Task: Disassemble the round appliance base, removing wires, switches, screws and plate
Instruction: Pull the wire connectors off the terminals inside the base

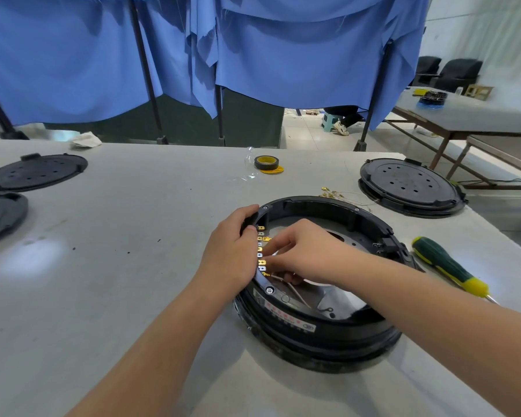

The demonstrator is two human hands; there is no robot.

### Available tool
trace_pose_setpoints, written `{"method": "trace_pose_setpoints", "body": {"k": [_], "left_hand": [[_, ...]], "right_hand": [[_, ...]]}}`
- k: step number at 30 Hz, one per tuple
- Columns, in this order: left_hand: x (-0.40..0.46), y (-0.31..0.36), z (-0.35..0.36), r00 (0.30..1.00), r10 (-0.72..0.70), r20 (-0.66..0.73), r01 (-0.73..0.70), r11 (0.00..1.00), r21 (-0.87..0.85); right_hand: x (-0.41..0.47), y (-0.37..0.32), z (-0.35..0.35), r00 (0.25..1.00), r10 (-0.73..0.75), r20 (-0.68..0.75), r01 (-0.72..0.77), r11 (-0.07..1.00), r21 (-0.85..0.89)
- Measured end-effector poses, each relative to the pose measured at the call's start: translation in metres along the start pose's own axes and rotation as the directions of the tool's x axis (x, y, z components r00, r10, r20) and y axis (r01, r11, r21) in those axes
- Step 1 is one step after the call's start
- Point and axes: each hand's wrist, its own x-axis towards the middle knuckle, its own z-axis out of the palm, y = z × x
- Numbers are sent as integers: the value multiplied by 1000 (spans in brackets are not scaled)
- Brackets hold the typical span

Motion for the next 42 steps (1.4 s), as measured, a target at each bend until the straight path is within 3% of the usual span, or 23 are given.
{"method": "trace_pose_setpoints", "body": {"k": [13,19,30,37,42], "left_hand": [[-2,1,-2,1000,-11,20,11,1000,-16],[-1,1,-1,1000,-2,11,2,1000,-9],[0,0,-1,1000,2,11,-1,1000,-13],[0,0,-1,1000,-3,8,3,1000,-26],[0,-1,-1,1000,-2,6,2,999,-32]], "right_hand": [[2,-3,2,996,91,-22,-92,996,-16],[0,-6,-2,989,148,12,-149,987,56],[-5,-1,-15,998,62,-13,-62,998,24],[-19,-15,-19,989,-52,141,87,962,-260],[-18,-15,-4,994,-77,71,97,935,-341]]}}
